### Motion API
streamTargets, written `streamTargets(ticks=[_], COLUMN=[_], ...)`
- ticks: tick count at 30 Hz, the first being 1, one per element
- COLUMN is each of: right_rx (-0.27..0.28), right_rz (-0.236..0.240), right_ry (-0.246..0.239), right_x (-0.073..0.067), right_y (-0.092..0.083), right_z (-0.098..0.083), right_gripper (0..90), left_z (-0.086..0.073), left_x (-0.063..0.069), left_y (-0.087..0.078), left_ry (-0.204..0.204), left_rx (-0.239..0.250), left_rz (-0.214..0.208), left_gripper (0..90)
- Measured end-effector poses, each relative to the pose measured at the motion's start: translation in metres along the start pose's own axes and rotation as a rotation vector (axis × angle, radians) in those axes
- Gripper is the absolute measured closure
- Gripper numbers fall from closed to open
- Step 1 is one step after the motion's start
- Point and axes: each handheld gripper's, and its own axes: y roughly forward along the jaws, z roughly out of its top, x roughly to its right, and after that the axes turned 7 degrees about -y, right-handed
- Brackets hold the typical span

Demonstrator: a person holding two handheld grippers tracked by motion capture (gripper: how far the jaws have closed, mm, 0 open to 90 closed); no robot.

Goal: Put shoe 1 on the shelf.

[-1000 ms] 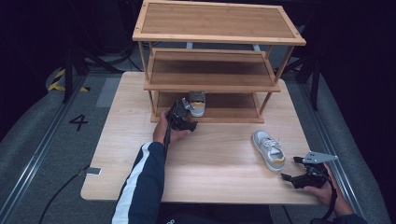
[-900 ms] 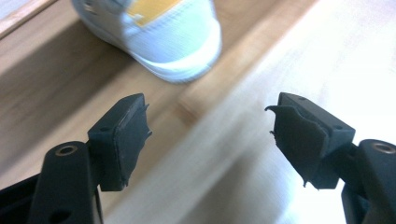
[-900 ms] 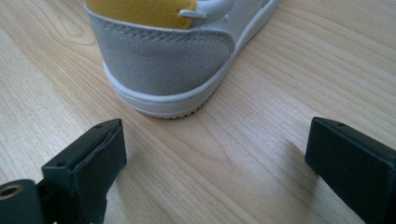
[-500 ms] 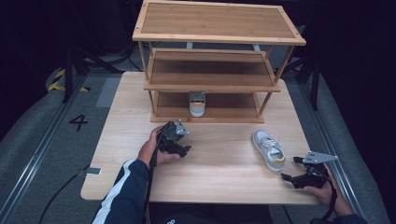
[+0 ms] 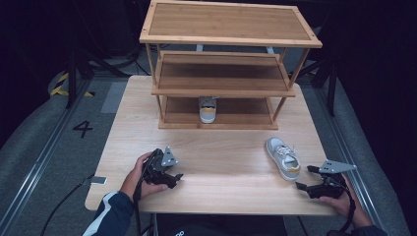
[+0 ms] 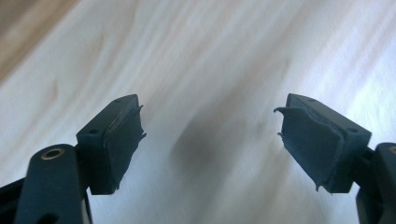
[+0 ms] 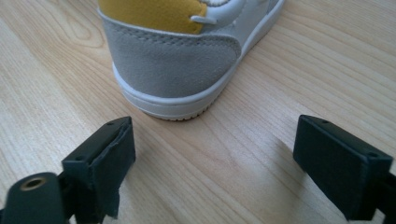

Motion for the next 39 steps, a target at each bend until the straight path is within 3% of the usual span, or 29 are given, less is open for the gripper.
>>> streamTargets(ticks=[5, 10, 12, 14, 24, 26, 28, 32, 39], right_rx=[0.008, -0.004, -0.020, -0.012, -0.014, -0.040, -0.045, -0.070, -0.064], right_rz=[0.004, 0.008, 0.002, 0.017, 0.072, 0.041, 0.033, 0.012, 0.052], right_ry=[-0.011, -0.042, -0.044, -0.049, -0.082, -0.091, -0.064, -0.055, -0.067], right_x=[0.000, -0.003, -0.003, -0.005, -0.011, -0.012, -0.011, -0.010, -0.019], right_y=[0.000, 0.000, 0.000, -0.001, 0.002, 0.006, 0.009, 0.018, 0.027], right_z=[0.000, 0.005, 0.007, 0.011, 0.042, 0.049, 0.054, 0.059, 0.071], right_gripper=[16.6, 21.1, 20.9, 21.1, 16.5, 17.1, 16.6, 17.5, 19.3], left_z=[-0.015, -0.033, -0.038, -0.041, -0.043, -0.043, -0.043, -0.043, -0.043], left_x=[-0.002, -0.008, -0.009, -0.009, -0.009, -0.009, -0.009, -0.009, -0.009], left_y=[-0.004, -0.007, -0.006, -0.006, -0.007, -0.007, -0.007, -0.007, -0.007], left_ry=[-0.038, -0.131, -0.158, -0.160, -0.161, -0.160, -0.161, -0.161, -0.161], left_rx=[0.002, 0.037, 0.061, 0.088, 0.090, 0.090, 0.090, 0.090, 0.090], left_rz=[-0.023, -0.082, -0.086, -0.084, -0.078, -0.078, -0.078, -0.078, -0.078], left_gripper=[20.3, 19.7, 18.4, 17.0, 16.9, 16.9, 16.9, 16.9, 16.9])
